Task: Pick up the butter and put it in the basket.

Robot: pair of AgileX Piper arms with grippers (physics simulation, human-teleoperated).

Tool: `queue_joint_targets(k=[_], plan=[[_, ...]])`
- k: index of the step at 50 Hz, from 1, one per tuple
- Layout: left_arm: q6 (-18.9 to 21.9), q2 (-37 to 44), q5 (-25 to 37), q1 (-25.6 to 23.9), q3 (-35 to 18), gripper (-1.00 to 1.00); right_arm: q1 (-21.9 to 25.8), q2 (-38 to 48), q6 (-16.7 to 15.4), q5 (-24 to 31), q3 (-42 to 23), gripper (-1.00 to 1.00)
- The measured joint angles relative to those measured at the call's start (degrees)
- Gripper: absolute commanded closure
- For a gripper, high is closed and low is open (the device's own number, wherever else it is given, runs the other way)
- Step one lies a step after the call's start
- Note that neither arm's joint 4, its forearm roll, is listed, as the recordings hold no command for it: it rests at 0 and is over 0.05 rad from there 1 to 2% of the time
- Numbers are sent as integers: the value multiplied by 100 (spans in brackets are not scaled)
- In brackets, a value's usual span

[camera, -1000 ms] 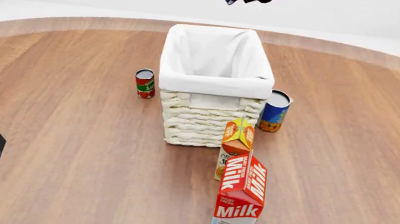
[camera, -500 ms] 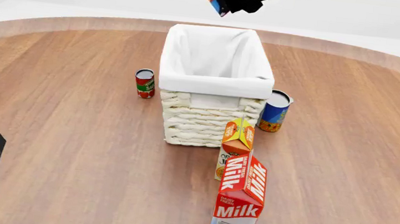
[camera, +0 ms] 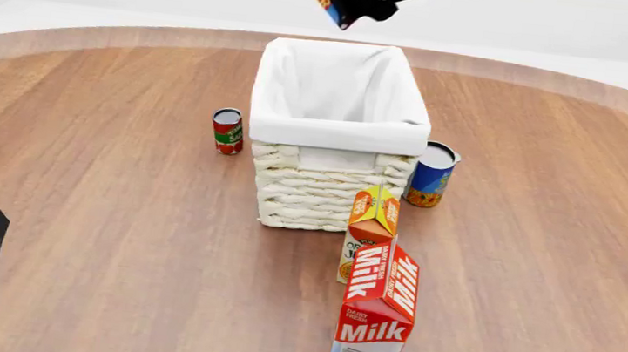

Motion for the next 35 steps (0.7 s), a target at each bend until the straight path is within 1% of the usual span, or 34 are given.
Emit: queue_joint_targets(k=[10, 35], plan=[[0, 0, 0, 0, 0, -100, -91, 265, -32, 59, -220, 100], [0, 0, 0, 0, 0, -100, -282, 748, -95, 64, -536, 100]])
